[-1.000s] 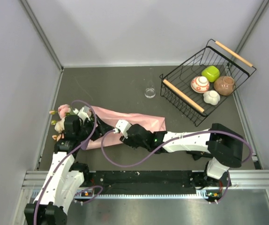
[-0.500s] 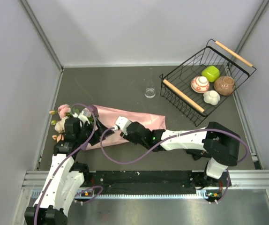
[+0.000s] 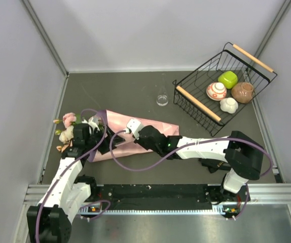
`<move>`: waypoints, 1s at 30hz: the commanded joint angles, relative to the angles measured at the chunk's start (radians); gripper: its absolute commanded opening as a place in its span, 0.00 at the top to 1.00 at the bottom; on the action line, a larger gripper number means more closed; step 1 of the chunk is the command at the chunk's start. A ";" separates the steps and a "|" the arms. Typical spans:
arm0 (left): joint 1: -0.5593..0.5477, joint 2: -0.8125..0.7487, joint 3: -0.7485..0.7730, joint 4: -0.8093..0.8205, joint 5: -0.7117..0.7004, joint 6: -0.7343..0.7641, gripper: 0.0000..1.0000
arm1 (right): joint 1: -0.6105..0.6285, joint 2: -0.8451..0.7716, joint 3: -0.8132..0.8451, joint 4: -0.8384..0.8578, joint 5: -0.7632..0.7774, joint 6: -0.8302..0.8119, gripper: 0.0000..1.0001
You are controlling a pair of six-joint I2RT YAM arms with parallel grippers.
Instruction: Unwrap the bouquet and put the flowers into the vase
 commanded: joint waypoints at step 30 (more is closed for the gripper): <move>-0.083 0.528 0.342 0.448 -0.052 -0.100 1.00 | -0.279 -0.620 -0.085 -0.315 -0.018 0.407 0.16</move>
